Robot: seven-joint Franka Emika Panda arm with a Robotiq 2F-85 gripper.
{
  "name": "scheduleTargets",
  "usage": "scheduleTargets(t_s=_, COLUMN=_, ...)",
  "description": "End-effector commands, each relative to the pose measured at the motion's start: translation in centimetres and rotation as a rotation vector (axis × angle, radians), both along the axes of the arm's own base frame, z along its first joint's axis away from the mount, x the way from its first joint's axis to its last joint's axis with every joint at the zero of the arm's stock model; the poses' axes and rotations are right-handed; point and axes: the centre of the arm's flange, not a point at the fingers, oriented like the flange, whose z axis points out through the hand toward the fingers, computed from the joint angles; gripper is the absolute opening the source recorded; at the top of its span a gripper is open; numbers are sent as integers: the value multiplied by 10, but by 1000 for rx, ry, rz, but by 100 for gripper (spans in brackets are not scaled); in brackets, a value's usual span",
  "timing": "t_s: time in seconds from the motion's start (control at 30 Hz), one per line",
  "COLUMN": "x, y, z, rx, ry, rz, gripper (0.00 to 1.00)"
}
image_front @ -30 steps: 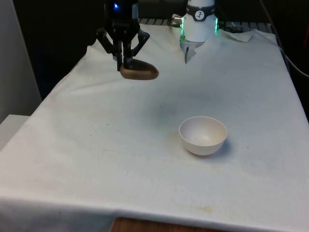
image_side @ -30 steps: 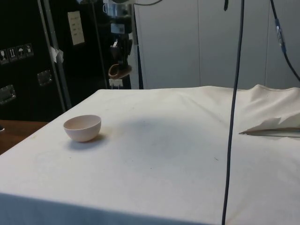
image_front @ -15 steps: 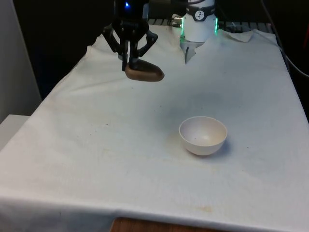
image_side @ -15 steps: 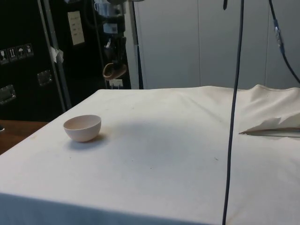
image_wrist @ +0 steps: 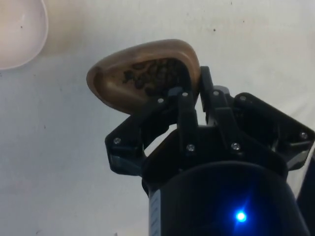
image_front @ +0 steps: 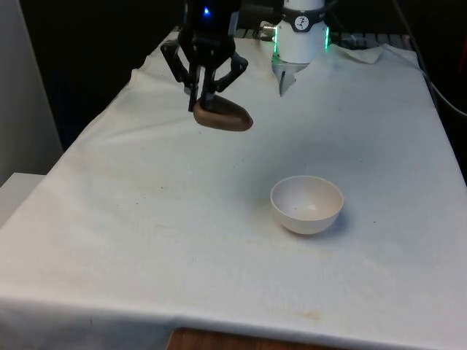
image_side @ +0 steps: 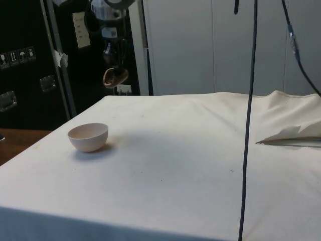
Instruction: Pour the coffee beans from the cup into the bowl.
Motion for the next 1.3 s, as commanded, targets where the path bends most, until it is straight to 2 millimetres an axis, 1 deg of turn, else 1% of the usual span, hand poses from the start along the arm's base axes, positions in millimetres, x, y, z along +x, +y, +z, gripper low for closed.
scheduleTargets(t_s=0.0, x=3, y=3, z=0, rx=-12, ry=8, rz=-3, gripper=12)
scheduleTargets(t_s=0.13, x=9, y=12, z=-2, rx=-28, ry=12, rz=1, gripper=12)
scheduleTargets(t_s=0.17, x=7, y=9, z=-1, rx=-17, ry=4, rz=3, gripper=12)
scheduleTargets(t_s=0.23, x=13, y=18, z=-3, rx=-40, ry=17, rz=2, gripper=12)
scheduleTargets(t_s=0.27, x=13, y=18, z=-3, rx=-40, ry=17, rz=2, gripper=12)
scheduleTargets(t_s=0.4, x=20, y=29, z=-4, rx=-63, ry=26, rz=6, gripper=12)
scheduleTargets(t_s=0.43, x=18, y=27, z=-3, rx=-54, ry=17, rz=9, gripper=12)
scheduleTargets(t_s=0.5, x=24, y=36, z=-4, rx=-77, ry=31, rz=8, gripper=12)
scheduleTargets(t_s=0.7, x=31, y=50, z=-7, rx=-108, ry=44, rz=13, gripper=12)
scheduleTargets(t_s=0.73, x=30, y=48, z=-6, rx=-101, ry=36, rz=16, gripper=12)
scheduleTargets(t_s=0.97, x=38, y=64, z=-12, rx=-145, ry=57, rz=15, gripper=12)
scheduleTargets(t_s=1.0, x=38, y=64, z=-12, rx=-138, ry=50, rz=19, gripper=12)
scheduleTargets(t_s=1.2, x=43, y=77, z=-17, rx=-173, ry=67, rz=17, gripper=12)
scheduleTargets(t_s=1.27, x=42, y=76, z=-17, rx=-168, ry=60, rz=19, gripper=12)
